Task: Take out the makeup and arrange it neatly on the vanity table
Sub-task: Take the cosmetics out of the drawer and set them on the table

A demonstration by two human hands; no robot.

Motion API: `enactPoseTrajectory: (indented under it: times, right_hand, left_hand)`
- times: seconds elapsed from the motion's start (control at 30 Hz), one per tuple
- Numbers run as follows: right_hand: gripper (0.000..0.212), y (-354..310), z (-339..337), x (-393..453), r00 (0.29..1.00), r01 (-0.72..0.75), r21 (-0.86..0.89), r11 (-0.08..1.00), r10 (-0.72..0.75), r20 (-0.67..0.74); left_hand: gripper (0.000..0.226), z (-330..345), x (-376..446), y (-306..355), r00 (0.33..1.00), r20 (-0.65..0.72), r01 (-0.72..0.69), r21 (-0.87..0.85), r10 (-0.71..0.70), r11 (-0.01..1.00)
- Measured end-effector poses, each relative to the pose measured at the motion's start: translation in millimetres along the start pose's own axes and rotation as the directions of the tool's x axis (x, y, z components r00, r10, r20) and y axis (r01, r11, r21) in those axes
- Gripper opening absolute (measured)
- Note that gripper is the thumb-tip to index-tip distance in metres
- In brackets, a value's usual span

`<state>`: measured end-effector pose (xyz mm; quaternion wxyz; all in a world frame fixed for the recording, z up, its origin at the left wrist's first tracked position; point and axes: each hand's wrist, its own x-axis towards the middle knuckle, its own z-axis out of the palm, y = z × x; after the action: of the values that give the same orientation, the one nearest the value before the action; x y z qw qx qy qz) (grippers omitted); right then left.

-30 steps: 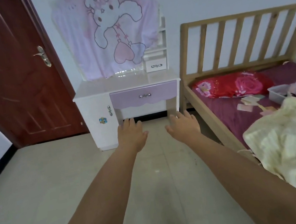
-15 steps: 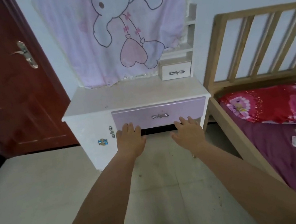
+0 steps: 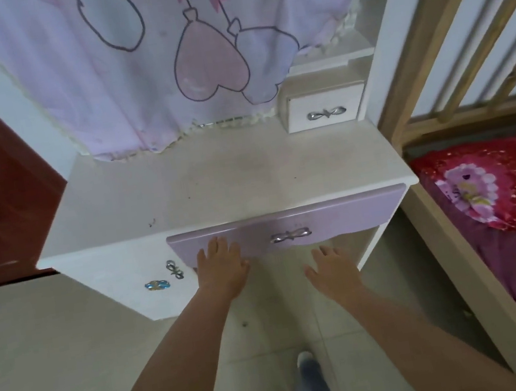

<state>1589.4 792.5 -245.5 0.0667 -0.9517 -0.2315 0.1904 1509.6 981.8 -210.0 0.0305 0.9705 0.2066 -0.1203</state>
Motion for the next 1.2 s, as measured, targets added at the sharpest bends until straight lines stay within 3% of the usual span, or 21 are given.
enactPoseTrajectory:
  times: [0.13, 0.33, 0.4, 0.43, 0.5, 0.57, 0.67, 0.8, 0.93, 1.0, 1.07, 1.2]
  right_hand:
    - [0.043, -3, 12, 69, 0.987, -0.133, 0.248, 0.96, 0.106, 0.119]
    - [0.041, -11, 38, 145, 0.887, -0.46, 0.601, 0.653, 0.319, 0.333]
    - [0.044, -15, 46, 156, 0.831, -0.553, 0.688, 0.47, 0.376, 0.411]
    - [0.042, -16, 52, 163, 0.79, -0.598, 0.736, 0.318, 0.39, 0.473]
    - [0.025, -17, 61, 172, 0.727, -0.619, 0.786, -0.006, 0.376, 0.575]
    - [0.009, -18, 63, 180, 0.68, -0.591, 0.772, -0.234, 0.37, 0.633]
    - [0.031, -20, 62, 185, 0.644, -0.486, 0.696, -0.529, 0.321, 0.694]
    - [0.018, -22, 60, 179, 0.672, -0.449, 0.693, -0.564, 0.297, 0.678]
    - [0.028, -19, 61, 172, 0.671, -0.414, 0.676, -0.61, 0.297, 0.679]
    - [0.026, -18, 65, 164, 0.677, -0.434, 0.691, -0.577, 0.298, 0.674]
    - [0.025, -16, 74, 151, 0.665, -0.465, 0.704, -0.537, 0.314, 0.678]
    - [0.029, -8, 83, 119, 0.662, -0.499, 0.696, -0.515, 0.292, 0.691]
  left_hand:
    - [0.052, 8, 62, -10, 1.0, 0.02, 0.011, -0.002, -0.011, 1.0]
    - [0.056, 36, 132, -21, 0.997, 0.071, -0.013, -0.051, 0.017, 0.999]
    - [0.057, 48, 140, -24, 0.996, 0.076, -0.033, -0.06, 0.037, 0.998]
    - [0.059, 55, 145, -26, 0.995, 0.09, -0.039, -0.058, 0.044, 0.998]
    - [0.062, 64, 149, -30, 0.991, 0.116, -0.06, -0.042, 0.064, 0.997]
    - [0.071, 64, 148, -31, 0.99, 0.113, -0.073, -0.067, 0.081, 0.995]
    - [0.079, 61, 146, -31, 0.99, 0.02, -0.138, -0.088, 0.14, 0.986]
    - [0.076, 61, 148, -31, 0.986, 0.038, -0.162, -0.08, 0.165, 0.984]
    - [0.068, 63, 142, -41, 0.979, 0.017, -0.204, -0.049, 0.205, 0.978]
    - [0.066, 60, 133, -44, 0.962, -0.048, -0.269, 0.0, 0.269, 0.963]
    - [0.049, 58, 119, -49, 0.937, -0.116, -0.327, 0.043, 0.33, 0.944]
    - [0.036, 67, 91, -56, 0.891, -0.055, -0.452, -0.02, 0.451, 0.892]
